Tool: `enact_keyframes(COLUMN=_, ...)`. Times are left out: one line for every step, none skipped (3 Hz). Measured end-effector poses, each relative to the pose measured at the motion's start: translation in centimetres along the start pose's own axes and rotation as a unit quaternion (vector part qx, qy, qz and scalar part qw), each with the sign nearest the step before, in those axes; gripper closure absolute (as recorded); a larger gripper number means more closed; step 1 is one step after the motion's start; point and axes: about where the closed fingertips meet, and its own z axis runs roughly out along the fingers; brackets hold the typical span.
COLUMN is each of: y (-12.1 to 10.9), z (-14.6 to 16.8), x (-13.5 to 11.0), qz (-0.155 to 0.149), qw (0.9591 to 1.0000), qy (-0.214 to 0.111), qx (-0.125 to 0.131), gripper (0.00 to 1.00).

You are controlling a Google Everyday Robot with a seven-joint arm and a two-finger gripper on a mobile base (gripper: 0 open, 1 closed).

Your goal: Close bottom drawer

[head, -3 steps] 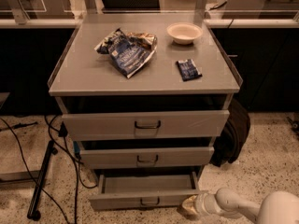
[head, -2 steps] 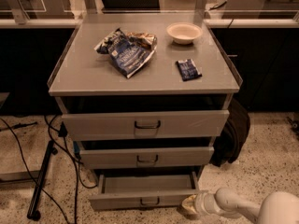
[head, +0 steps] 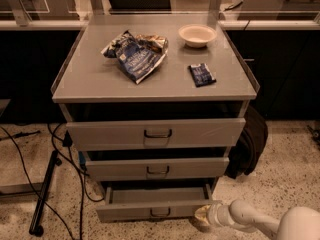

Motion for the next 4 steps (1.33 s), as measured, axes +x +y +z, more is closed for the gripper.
enact_keyframes(y=-1.0, z=0.2, x=-0.1, qz=-0.008, qw=0.9999, qy=-0.002, qx=0.013, gripper=1.00)
enact_keyframes(y=-2.0, z=0.7, x=-0.4, qz=-0.018, qw=0.9996, qy=-0.006, qx=0.023, gripper=1.00)
enact_keyframes(y=-2.9, z=1.3, x=-0.7, qz=-0.027, qw=0.9990, qy=-0.012, qx=0.033, gripper=1.00)
enact_keyframes(y=-3.7, z=1.9, x=-0.9, qz=-0.034, qw=0.9983, qy=-0.019, qx=0.044, gripper=1.00)
